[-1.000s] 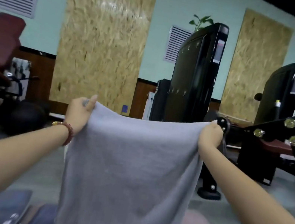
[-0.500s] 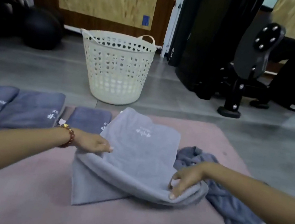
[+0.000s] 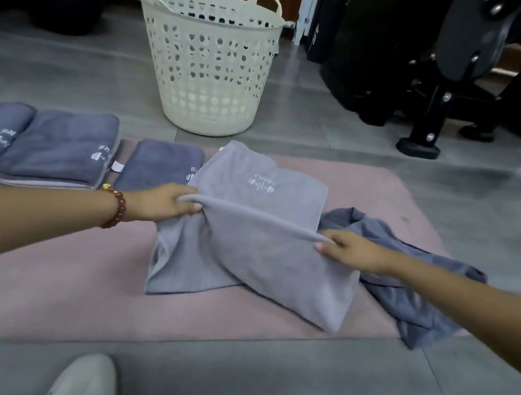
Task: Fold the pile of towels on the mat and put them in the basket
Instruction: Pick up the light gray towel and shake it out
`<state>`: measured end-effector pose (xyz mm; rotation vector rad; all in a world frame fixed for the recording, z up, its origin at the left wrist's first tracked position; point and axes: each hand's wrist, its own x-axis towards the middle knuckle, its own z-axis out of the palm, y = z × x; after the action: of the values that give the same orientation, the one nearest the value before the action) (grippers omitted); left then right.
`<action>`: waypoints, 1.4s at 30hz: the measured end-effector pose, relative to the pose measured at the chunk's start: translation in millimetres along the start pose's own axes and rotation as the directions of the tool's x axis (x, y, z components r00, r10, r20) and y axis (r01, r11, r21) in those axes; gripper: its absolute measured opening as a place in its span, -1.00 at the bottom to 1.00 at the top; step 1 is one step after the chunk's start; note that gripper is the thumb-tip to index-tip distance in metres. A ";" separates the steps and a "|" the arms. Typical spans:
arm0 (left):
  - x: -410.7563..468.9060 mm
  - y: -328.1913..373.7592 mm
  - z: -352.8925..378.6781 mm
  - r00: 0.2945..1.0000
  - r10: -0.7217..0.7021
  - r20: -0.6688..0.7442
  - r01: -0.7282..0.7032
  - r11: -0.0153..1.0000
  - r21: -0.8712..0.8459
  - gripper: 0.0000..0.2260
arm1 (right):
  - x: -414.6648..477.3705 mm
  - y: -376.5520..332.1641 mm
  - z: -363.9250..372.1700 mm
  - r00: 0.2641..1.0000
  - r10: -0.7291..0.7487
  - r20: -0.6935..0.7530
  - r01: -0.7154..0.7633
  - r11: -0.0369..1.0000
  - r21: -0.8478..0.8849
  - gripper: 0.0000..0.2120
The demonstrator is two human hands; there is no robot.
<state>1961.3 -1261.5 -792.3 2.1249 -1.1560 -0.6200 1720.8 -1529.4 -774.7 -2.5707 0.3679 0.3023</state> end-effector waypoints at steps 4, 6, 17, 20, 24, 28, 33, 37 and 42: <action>2.5 22.4 4.3 0.978 -0.188 -0.092 0.100 0.804 -0.586 -0.80 | 12.7 -1.4 -13.5 0.966 0.163 -0.202 -0.034 0.852 0.522 -0.66; 4.3 39.2 7.2 0.960 -0.267 -0.089 0.121 0.677 -0.726 -0.70 | 14.5 -12.8 -12.4 0.962 0.260 -0.081 -0.104 0.626 0.773 -0.65; -42.4 77.0 31.3 0.859 -0.355 0.370 0.495 0.388 -0.778 -0.69 | -40.5 -72.1 -10.2 0.988 0.117 0.102 -0.134 0.305 0.943 -0.75; -51.2 78.3 21.5 0.703 -0.214 0.678 0.691 0.429 -0.581 -0.49 | -45.3 -83.6 -11.6 0.988 0.031 0.149 -0.149 0.413 0.898 -0.55; -31.7 71.2 10.8 0.572 -0.201 0.795 0.717 0.594 -0.365 -0.16 | -59.2 -100.5 -25.2 0.977 0.009 0.211 -0.193 0.446 0.874 -0.33; -7.6 63.0 9.1 0.686 -0.399 0.608 0.592 0.793 -0.146 -0.18 | -18.7 -52.1 -7.4 0.959 0.103 0.263 -0.262 0.671 0.694 -0.70; 38.6 21.4 -6.8 0.821 -0.424 0.382 0.490 0.867 -0.091 -0.67 | 36.8 2.5 -7.4 0.923 0.381 -0.056 -0.253 0.709 0.659 -0.83; 101.0 -13.5 -18.1 0.924 -0.383 -0.011 0.365 0.888 -0.279 -0.70 | 84.4 47.8 -21.0 0.777 0.583 -0.237 -0.312 0.684 0.659 -0.87; 154.2 -49.8 -15.5 0.829 -0.428 -0.359 0.255 0.862 -0.438 -0.91 | 112.3 80.2 -25.4 0.633 0.671 -0.385 -0.200 0.622 0.757 -0.88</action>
<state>2077.0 -1368.5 -833.2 2.0022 -0.3566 -0.4272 1804.4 -1631.5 -822.3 -1.7237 1.1958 -0.5099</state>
